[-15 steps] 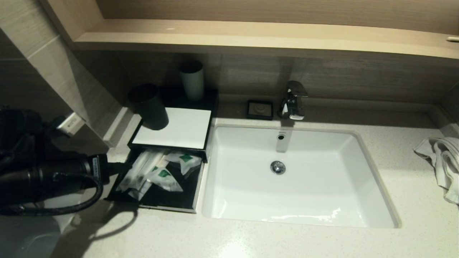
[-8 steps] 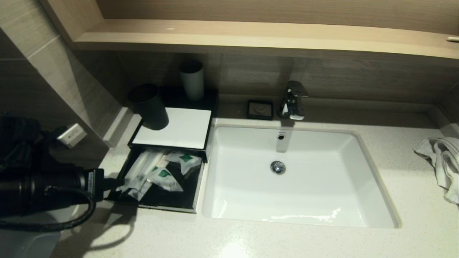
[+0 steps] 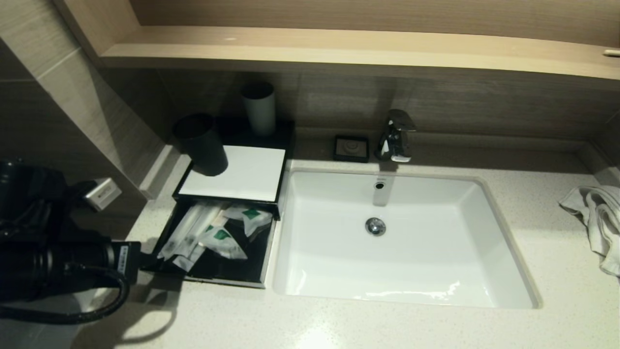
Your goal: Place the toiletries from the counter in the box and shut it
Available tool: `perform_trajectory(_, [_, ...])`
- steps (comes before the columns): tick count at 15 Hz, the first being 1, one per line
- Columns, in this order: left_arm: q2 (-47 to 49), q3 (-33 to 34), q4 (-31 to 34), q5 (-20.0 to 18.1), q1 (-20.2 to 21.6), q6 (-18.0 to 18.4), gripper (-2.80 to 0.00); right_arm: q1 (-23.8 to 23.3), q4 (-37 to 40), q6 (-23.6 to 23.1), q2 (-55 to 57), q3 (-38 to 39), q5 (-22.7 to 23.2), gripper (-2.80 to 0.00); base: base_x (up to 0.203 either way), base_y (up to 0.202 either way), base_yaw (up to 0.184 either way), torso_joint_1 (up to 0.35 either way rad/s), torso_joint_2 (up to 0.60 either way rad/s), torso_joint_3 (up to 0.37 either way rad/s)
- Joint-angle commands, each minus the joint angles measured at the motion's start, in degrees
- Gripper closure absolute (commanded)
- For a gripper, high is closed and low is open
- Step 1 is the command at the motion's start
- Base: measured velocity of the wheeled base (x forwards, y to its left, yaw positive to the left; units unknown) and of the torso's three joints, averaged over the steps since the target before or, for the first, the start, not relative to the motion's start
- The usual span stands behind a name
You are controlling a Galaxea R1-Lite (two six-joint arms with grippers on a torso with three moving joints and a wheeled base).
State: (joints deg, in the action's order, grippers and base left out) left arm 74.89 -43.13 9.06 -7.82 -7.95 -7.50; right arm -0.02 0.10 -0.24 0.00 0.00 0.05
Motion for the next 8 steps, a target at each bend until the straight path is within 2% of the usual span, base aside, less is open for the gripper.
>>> perform_trajectory(1, [-0.23,-0.02,1.05,1.8,-3.22,-0.11,0.0,-0.06,-0.01,-0.02,0.0,0.0,0.04,0.0,0.0,0.0,0.0,0.0,0.0,0.0])
perform_trajectory(4, [-0.61,0.44,3.17,4.01,-6.98,-0.75,0.0,0.02,-0.01,-0.02,0.0,0.0,0.04,0.0,0.0,0.0,0.0,0.0,0.0,0.0])
perform_trajectory(8, [-0.01,0.77,4.27,5.71,-8.22,-1.82,0.0,0.01,-0.01,-0.02,0.0,0.0,0.04,0.0,0.0,0.0,0.0,0.0,0.0,0.0])
